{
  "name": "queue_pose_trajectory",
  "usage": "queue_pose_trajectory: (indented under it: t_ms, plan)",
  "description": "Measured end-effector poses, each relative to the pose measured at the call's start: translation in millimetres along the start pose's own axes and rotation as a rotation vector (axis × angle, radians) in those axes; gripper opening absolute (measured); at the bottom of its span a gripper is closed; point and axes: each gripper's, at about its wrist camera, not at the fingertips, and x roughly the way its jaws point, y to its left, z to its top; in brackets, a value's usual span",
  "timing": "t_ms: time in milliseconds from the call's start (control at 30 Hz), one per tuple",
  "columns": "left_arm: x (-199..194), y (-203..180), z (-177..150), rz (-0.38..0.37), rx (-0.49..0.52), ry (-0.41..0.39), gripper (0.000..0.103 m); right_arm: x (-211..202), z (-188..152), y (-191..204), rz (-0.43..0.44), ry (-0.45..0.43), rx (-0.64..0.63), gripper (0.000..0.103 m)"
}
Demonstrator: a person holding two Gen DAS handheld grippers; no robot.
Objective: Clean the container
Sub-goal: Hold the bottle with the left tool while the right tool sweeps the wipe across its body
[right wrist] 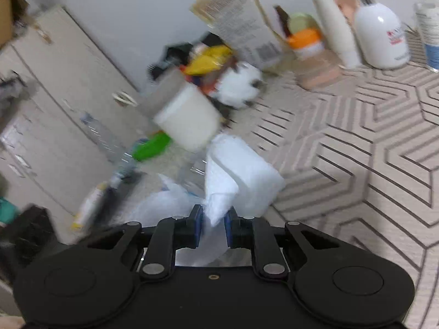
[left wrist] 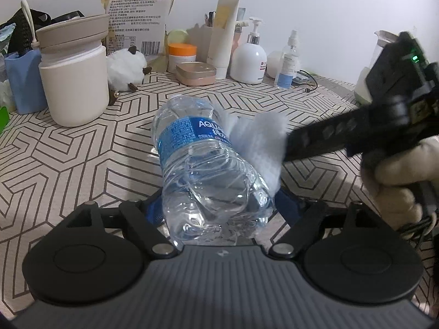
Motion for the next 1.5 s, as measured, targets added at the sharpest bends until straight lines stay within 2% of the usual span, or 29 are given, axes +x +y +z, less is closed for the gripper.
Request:
queue_pose_trajectory:
  t_ms: [167, 267, 533, 633, 733, 800, 1100, 1133, 1167, 1333, 1433, 1467, 1500]
  plan:
    - [-2, 1, -1, 0.007, -0.006, -0.019, 0.073, 10, -3, -1, 0.0, 0.029, 0.006, 0.017]
    - [-3, 2, -1, -0.002, -0.009, -0.024, 0.073, 8, -5, -2, 0.015, 0.039, 0.023, 0.011]
    - [-1, 3, 0, -0.019, -0.007, -0.011, 0.073, -1, -2, -3, 0.05, 0.004, 0.046, 0.01]
    - [0, 2, 0, -0.025, -0.003, -0.006, 0.076, -8, 1, -2, 0.096, -0.03, 0.055, 0.01]
    - [2, 1, 0, -0.024, 0.004, 0.002, 0.082, -10, 1, 1, 0.193, -0.037, 0.067, 0.012]
    - [3, 0, 0, -0.024, 0.008, 0.007, 0.085, -10, 1, 6, 0.2, -0.041, 0.048, 0.012]
    - [5, -3, 1, -0.016, 0.025, 0.02, 0.09, 0, -1, 5, 0.368, -0.014, 0.113, 0.012]
    - [5, -3, 1, -0.015, 0.026, 0.02, 0.09, 2, -1, 5, 0.384, -0.009, 0.123, 0.011]
    - [4, -3, 1, -0.012, 0.025, 0.019, 0.091, 3, -1, 4, 0.389, -0.007, 0.128, 0.006]
    - [3, 1, 1, 0.017, -0.006, 0.011, 0.094, 9, 13, -3, 0.305, -0.025, 0.138, 0.004]
    - [2, -1, 0, 0.057, -0.009, -0.002, 0.082, 16, 29, -8, 0.215, -0.028, 0.112, 0.004]
    - [0, -1, -1, 0.077, -0.015, -0.01, 0.074, 18, 31, -9, 0.204, -0.026, 0.116, 0.004]
    - [0, 0, -1, 0.087, -0.022, -0.015, 0.072, 19, 31, -9, 0.196, -0.025, 0.113, 0.004]
